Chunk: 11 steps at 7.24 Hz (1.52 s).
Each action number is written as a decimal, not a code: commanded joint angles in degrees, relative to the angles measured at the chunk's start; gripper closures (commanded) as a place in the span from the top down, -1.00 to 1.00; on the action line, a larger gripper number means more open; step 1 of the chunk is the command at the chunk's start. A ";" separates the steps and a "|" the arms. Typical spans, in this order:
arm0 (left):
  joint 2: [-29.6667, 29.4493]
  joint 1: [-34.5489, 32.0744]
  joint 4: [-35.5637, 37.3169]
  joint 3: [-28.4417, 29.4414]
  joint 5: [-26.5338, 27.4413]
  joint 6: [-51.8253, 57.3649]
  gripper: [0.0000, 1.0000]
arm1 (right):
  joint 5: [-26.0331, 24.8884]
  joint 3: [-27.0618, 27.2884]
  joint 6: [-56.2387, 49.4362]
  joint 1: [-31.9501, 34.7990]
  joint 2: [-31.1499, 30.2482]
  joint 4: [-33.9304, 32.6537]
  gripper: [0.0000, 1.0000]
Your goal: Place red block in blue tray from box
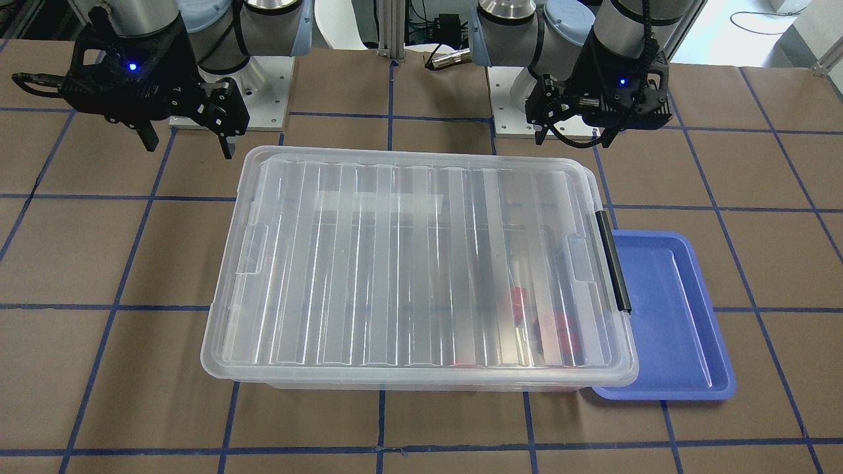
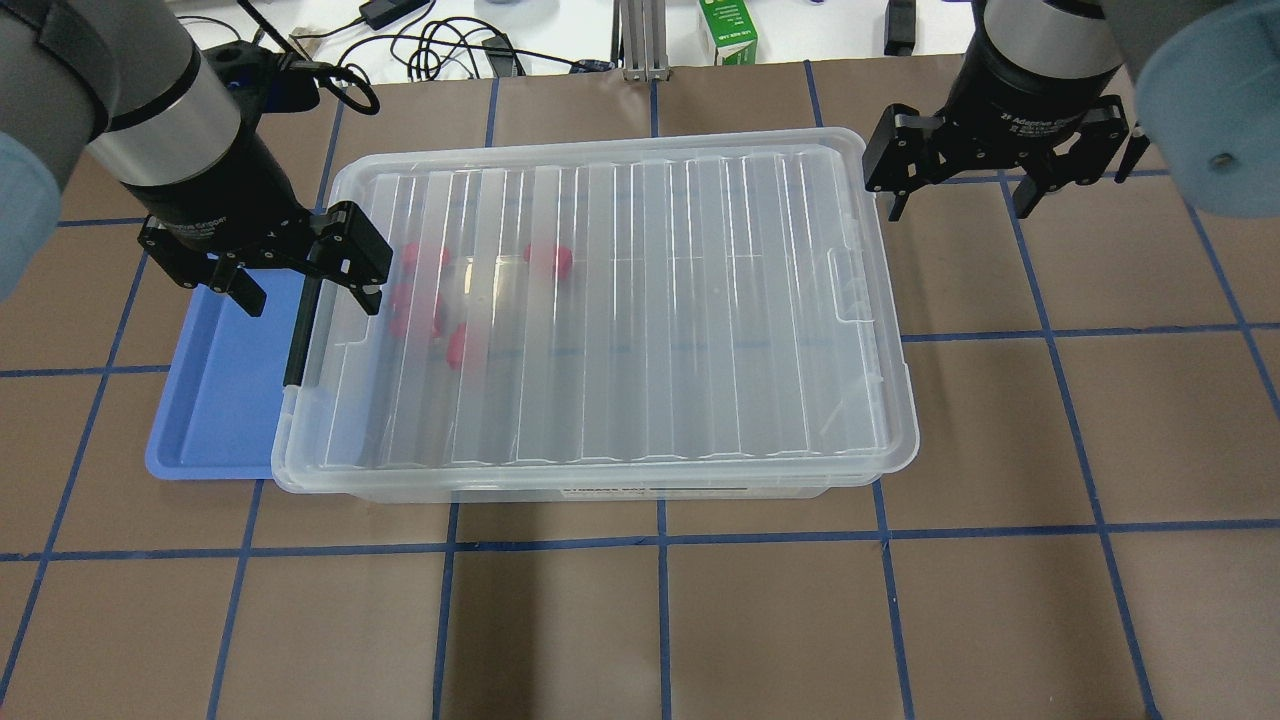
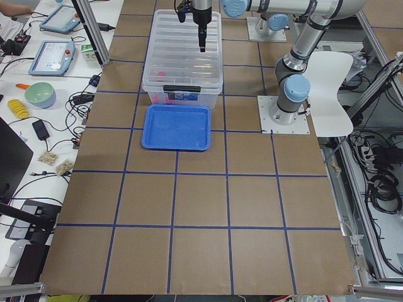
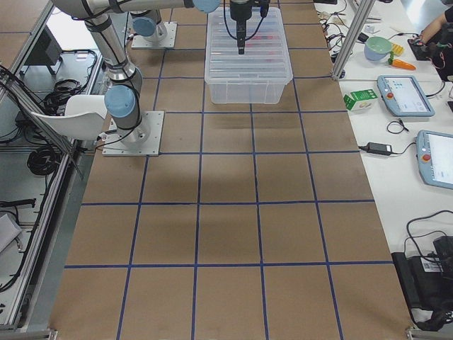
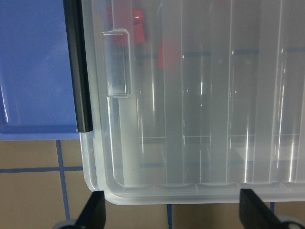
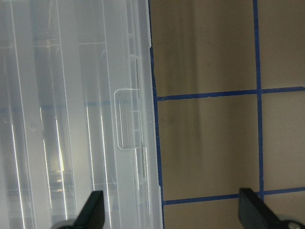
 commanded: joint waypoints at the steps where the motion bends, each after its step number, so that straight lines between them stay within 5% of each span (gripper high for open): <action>1: -0.02 0.00 0.00 -0.02 0.00 0.02 1.00 | -0.21 -0.02 -0.16 0.00 0.00 0.00 1.00; 5: -0.02 0.00 0.00 -0.02 0.09 0.02 1.00 | -0.13 0.85 -0.34 -0.18 0.43 -0.70 1.00; 8: -0.02 0.09 0.00 -0.02 0.09 0.02 1.00 | 0.05 11.20 -1.12 -0.44 5.86 -17.52 1.00; 11: 0.07 0.09 0.00 -0.02 0.09 0.02 1.00 | -0.04 12.98 -2.45 -1.76 9.39 -20.91 0.99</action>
